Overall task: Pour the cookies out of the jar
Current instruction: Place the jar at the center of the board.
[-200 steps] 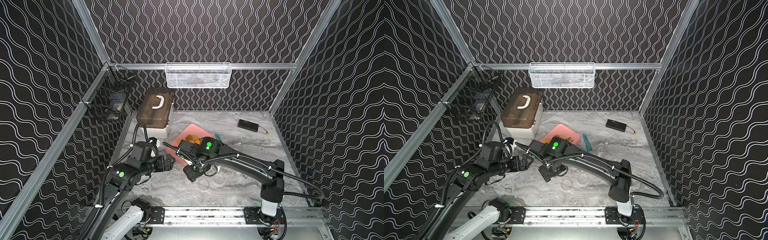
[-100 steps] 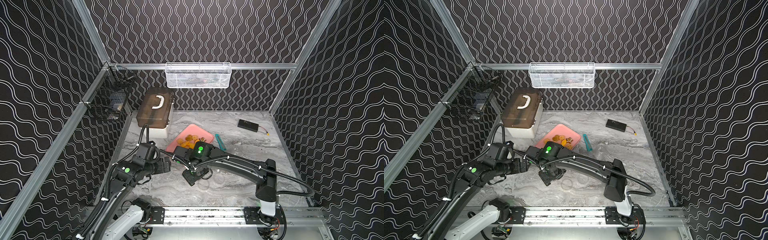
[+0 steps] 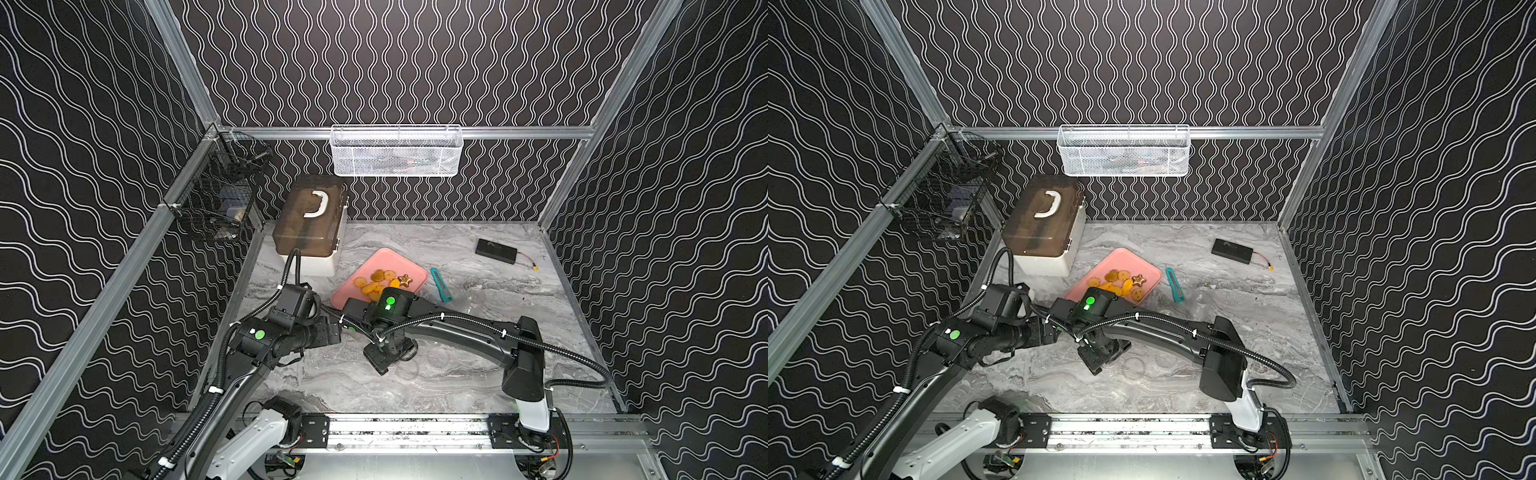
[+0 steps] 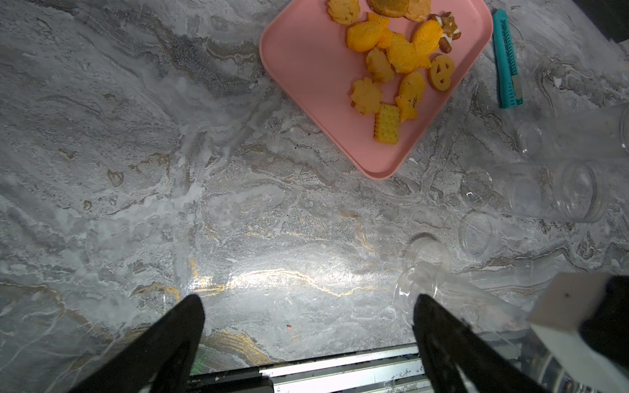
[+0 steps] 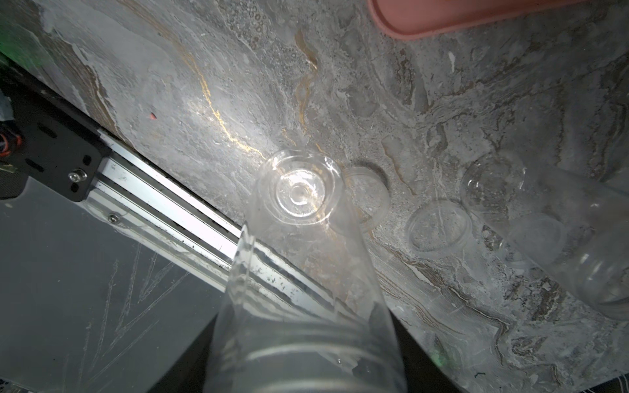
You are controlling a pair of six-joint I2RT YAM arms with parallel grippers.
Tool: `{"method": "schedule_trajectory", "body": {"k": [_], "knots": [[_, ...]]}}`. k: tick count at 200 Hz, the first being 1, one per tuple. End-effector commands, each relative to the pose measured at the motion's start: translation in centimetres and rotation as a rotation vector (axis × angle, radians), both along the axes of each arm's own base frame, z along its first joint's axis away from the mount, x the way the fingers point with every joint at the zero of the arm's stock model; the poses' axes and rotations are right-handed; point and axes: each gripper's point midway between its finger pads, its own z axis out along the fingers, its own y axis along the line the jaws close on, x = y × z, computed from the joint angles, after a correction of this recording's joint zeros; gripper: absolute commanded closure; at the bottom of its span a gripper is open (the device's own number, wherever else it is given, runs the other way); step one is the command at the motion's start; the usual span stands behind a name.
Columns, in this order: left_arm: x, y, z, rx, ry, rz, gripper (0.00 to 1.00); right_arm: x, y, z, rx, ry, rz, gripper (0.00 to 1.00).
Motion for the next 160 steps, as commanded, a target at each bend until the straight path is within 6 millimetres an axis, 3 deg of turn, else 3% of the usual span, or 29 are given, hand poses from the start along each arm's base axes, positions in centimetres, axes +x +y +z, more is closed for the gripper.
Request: {"method": "schedule_trajectory", "body": {"k": [1,160], "knots": [[-0.2,0.1,-0.2,0.006,0.011,0.001,0.01,0.0,-0.3,-0.4,-0.025,0.001,0.002,0.37],[-0.3,0.1,-0.3,0.006,0.020,-0.002,0.01,-0.1,0.0,-3.3,-0.074,0.027,0.009,0.37]]}}
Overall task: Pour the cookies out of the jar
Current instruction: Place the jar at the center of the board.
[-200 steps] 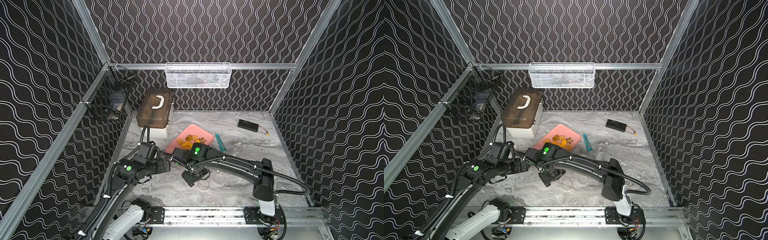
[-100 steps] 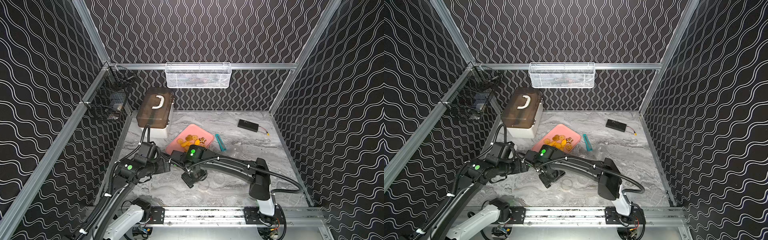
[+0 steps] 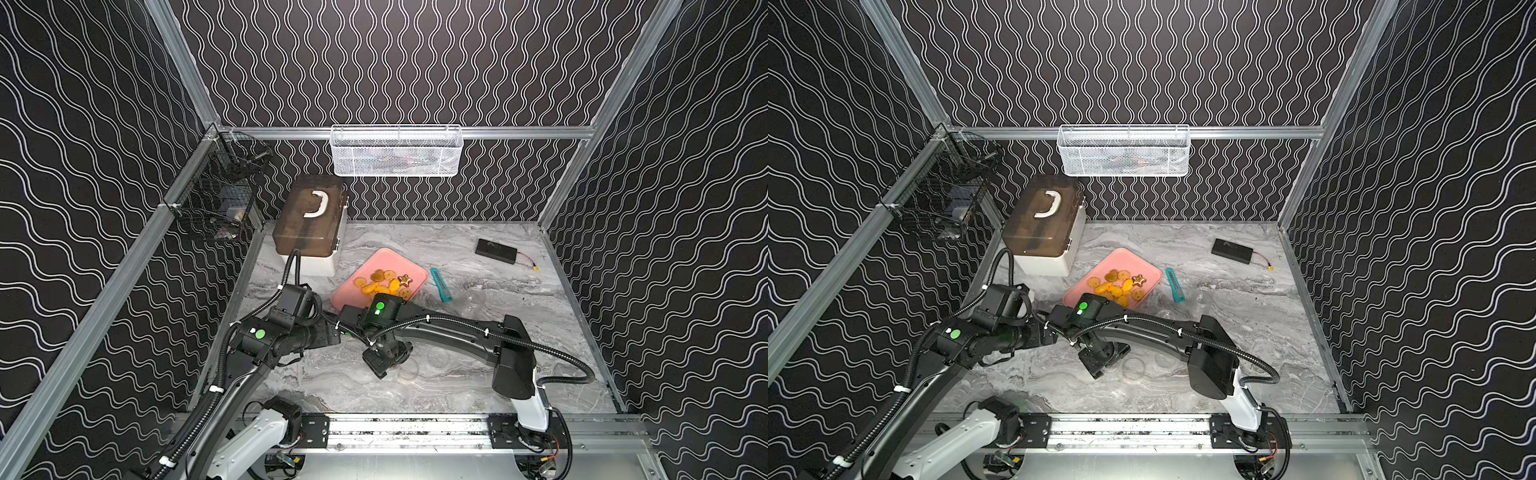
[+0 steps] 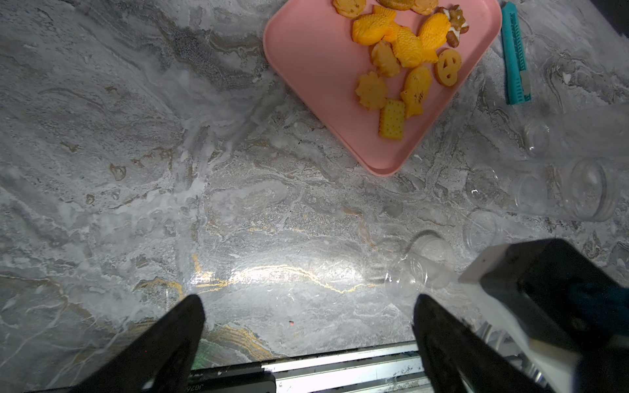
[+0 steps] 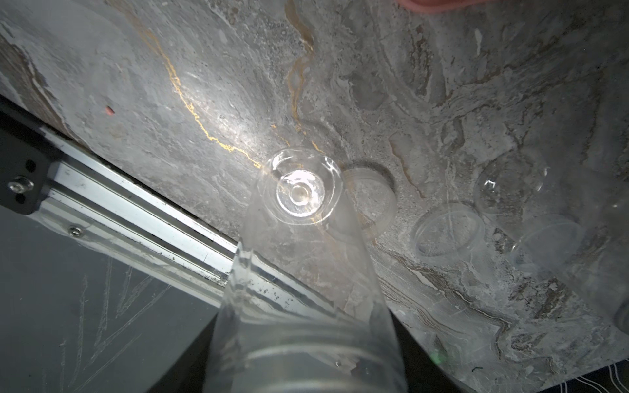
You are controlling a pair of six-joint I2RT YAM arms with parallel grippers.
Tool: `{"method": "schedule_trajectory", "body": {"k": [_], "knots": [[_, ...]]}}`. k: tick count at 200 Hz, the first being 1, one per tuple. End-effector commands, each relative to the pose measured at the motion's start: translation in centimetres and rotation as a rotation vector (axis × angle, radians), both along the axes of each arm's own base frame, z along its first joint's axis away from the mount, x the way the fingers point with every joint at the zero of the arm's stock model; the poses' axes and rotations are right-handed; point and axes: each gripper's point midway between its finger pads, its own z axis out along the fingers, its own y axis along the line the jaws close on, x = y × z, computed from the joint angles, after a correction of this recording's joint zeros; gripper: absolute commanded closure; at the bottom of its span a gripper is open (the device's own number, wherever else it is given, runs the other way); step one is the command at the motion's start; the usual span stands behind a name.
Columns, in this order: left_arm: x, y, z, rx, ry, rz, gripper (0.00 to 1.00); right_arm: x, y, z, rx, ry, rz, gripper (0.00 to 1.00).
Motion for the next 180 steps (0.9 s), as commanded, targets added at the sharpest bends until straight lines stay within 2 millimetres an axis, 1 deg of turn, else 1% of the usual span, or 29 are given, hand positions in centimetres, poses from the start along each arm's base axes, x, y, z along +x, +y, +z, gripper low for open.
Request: {"method": "schedule_trajectory", "body": {"k": [1,107,180], "knots": [[0.0,0.0,-0.1,0.003,0.004,-0.002,0.01,-0.1,0.1,-0.4,-0.005,0.004,0.007,0.37],[0.0,0.0,-0.2,0.004,0.007,-0.008,0.01,-0.3,0.4,-1.8,-0.017,0.031,0.016,0.36],[0.0,0.0,-0.1,0.004,0.006,-0.007,0.01,-0.6,0.2,-2.5,-0.028,0.045,0.019,0.35]]}}
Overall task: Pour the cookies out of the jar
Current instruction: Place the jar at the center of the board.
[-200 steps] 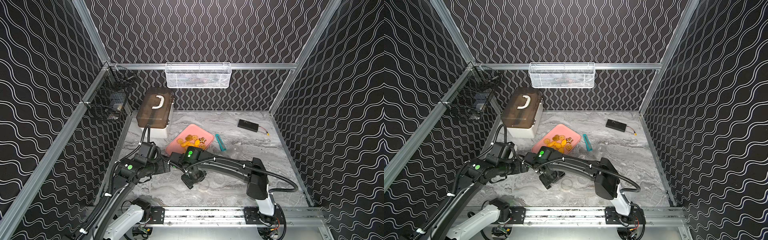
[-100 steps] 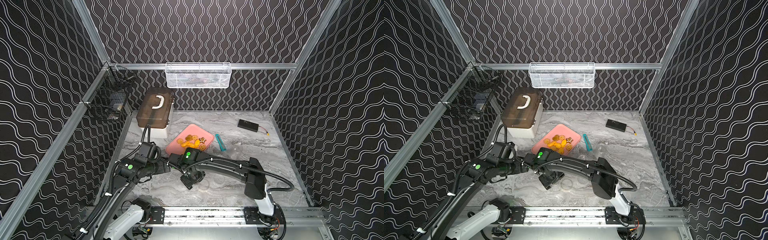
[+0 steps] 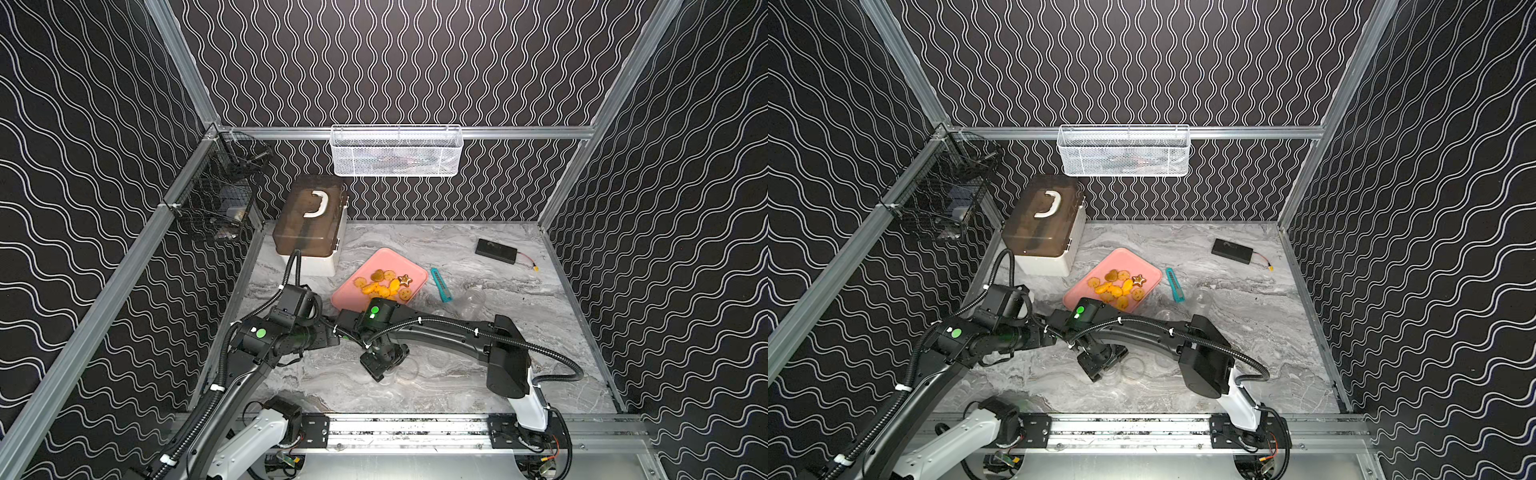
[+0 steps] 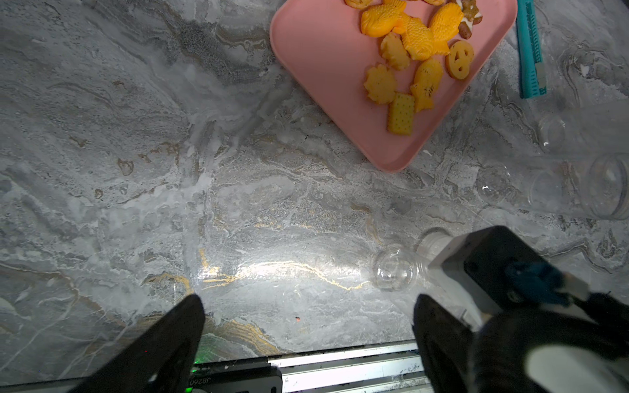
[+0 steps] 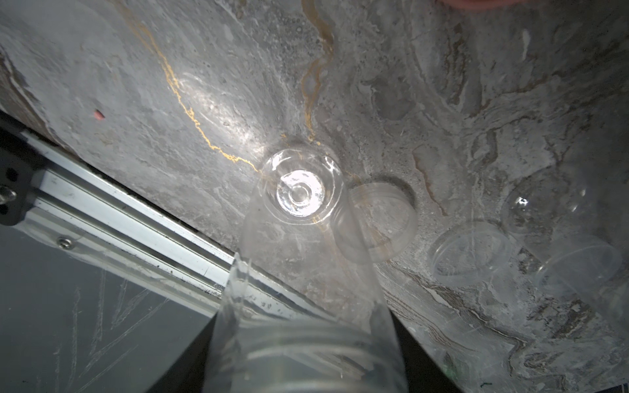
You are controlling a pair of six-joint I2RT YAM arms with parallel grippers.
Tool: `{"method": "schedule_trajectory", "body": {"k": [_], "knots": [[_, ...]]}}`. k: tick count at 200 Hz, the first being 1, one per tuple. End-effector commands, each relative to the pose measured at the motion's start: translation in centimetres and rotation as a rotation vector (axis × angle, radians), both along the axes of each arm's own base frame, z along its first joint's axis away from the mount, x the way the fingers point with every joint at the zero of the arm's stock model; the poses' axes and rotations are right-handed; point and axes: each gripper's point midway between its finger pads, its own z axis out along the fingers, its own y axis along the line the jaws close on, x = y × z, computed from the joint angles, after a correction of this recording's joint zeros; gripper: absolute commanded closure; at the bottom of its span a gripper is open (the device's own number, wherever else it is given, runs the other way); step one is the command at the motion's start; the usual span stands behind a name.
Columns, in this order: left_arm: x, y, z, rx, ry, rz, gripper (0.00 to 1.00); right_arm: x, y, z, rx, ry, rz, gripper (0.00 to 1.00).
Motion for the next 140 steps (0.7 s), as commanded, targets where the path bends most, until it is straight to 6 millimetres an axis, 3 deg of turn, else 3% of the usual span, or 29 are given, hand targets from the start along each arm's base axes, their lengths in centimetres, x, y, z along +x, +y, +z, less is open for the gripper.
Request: {"method": "schedule_trajectory", "body": {"k": [1,140], "knots": [[0.21,-0.23,0.18,-0.010,-0.013,-0.009,0.01,-0.29,-0.34,-0.29,-0.018,0.012,0.004,0.35],[0.17,-0.24,0.18,-0.012,-0.013,-0.008,0.01,-0.21,-0.38,-0.20,-0.012,0.005,-0.002,0.22]]}}
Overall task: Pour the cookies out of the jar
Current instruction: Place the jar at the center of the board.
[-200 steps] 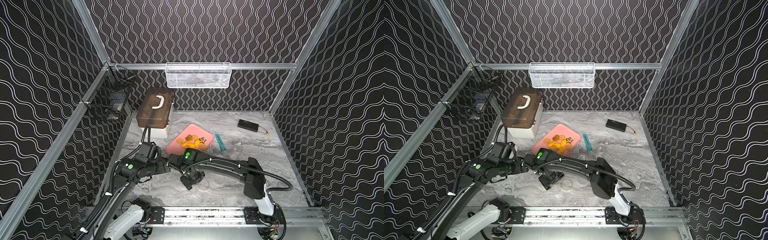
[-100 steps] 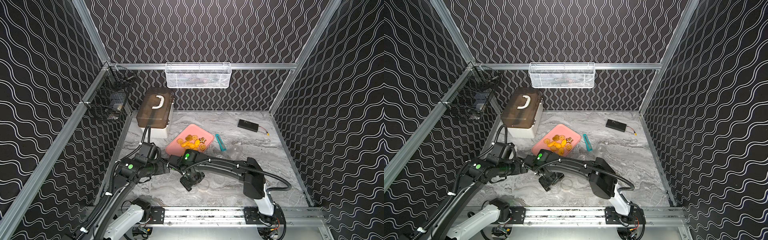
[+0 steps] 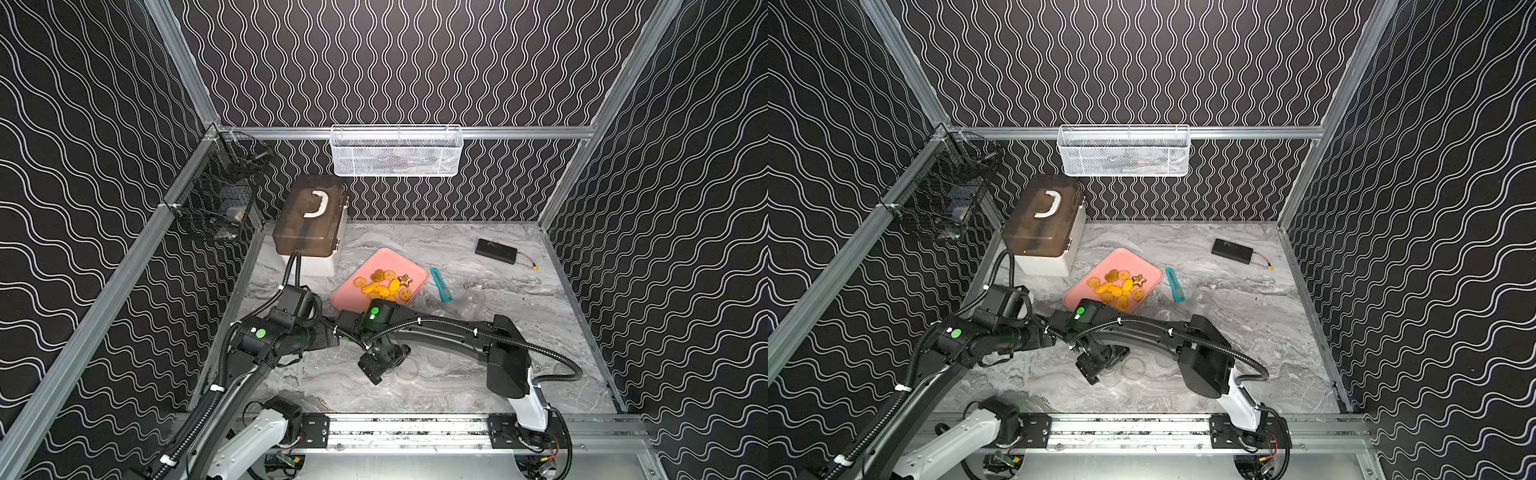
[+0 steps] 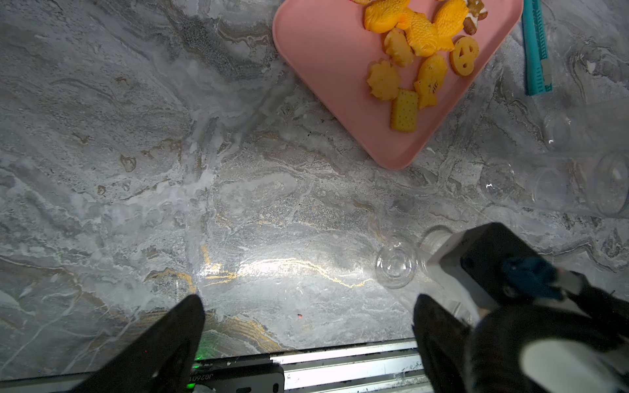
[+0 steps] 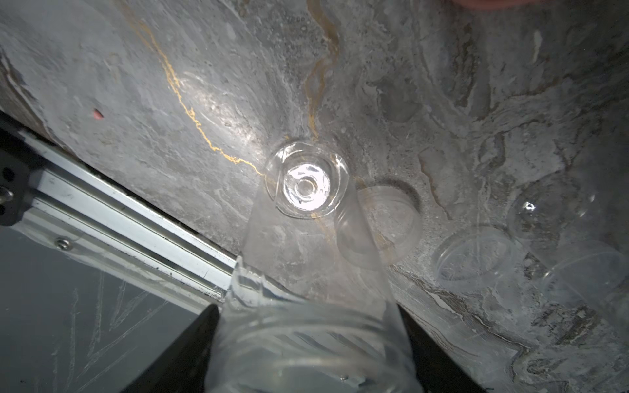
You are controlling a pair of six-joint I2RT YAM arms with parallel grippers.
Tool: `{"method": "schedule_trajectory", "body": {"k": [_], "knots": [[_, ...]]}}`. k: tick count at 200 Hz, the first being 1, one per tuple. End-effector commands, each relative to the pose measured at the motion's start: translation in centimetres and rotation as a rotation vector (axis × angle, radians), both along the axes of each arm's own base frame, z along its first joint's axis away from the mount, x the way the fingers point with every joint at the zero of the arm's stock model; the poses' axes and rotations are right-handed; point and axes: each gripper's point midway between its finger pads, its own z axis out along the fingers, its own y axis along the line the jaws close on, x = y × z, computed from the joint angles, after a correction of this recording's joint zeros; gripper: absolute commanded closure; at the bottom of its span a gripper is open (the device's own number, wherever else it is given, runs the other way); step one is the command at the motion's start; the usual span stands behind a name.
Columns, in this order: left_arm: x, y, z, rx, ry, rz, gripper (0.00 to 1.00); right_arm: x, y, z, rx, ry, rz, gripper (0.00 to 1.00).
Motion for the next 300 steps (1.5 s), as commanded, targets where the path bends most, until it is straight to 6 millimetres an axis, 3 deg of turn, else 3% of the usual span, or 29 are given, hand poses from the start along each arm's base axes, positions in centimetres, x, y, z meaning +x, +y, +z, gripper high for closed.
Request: {"method": "schedule_trajectory", "body": {"k": [1,115,173,241,247,300], "knots": [[0.4,-0.3,0.3,-0.015,-0.022,-0.008,0.01,-0.2,-0.4,0.1,-0.014,0.001,-0.008,0.21],[0.3,-0.3,0.3,-0.018,-0.022,-0.010,0.01,-0.1,-0.5,0.1,-0.016,-0.004,-0.010,0.11],[0.3,-0.3,0.4,-0.017,-0.027,-0.008,0.01,0.3,-0.1,1.0,0.007,-0.031,-0.008,0.06],[0.4,-0.2,0.5,-0.014,-0.031,-0.005,0.01,2.0,0.1,5.5,0.074,-0.150,-0.023,0.04],[0.3,-0.2,0.5,-0.014,-0.031,-0.006,0.01,2.2,-0.1,6.9,0.108,-0.170,-0.028,0.04],[0.4,-0.2,0.6,-0.014,-0.039,-0.003,0.01,2.8,0.4,11.0,0.240,-0.231,-0.049,0.03]]}}
